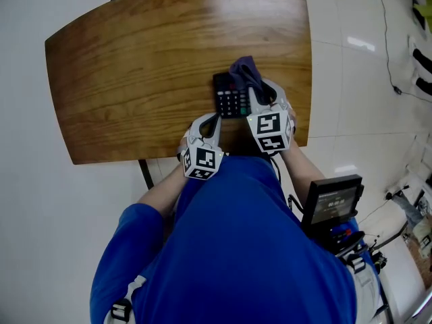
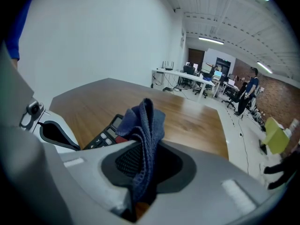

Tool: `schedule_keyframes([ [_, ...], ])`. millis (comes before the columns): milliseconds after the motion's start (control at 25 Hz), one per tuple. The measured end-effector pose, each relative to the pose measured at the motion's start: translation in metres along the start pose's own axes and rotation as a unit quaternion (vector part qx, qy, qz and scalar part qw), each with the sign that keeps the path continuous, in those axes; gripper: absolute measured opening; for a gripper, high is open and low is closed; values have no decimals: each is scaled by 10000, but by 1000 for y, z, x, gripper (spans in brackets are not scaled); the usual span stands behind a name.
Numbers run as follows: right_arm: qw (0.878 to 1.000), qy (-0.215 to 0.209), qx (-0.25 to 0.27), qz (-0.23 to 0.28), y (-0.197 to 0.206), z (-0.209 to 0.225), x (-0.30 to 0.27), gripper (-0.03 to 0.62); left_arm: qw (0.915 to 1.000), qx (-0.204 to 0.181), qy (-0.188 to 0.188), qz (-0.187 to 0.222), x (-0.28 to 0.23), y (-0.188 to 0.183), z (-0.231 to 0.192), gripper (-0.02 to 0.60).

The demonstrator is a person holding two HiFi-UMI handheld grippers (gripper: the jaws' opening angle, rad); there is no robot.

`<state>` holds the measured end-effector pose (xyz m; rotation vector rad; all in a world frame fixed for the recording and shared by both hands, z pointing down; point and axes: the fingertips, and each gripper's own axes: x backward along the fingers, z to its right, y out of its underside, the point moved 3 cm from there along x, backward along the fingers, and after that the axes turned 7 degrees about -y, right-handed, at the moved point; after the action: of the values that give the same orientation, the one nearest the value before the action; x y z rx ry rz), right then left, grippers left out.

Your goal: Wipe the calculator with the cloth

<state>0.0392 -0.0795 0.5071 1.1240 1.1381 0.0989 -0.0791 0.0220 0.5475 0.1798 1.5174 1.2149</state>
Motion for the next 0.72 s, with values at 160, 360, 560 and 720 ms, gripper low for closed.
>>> schedule_keyframes([
  [160, 9999, 87, -37, -88, 6, 5, 1, 67, 10000, -18, 28, -23, -2, 2, 2, 6],
  [360, 9999, 46, -38, -134, 6, 2, 0, 67, 10000, -28, 27, -65, -6, 4, 5, 6],
  [560, 9993, -341, 172, -33, -3, -27, -1, 67, 9999, 14, 21, -133, -3, 8, 8, 6],
  [720, 9963, -746, 399, -113, -8, -57, -8, 67, 9999, 49, 28, -132, 2, 5, 11, 6],
])
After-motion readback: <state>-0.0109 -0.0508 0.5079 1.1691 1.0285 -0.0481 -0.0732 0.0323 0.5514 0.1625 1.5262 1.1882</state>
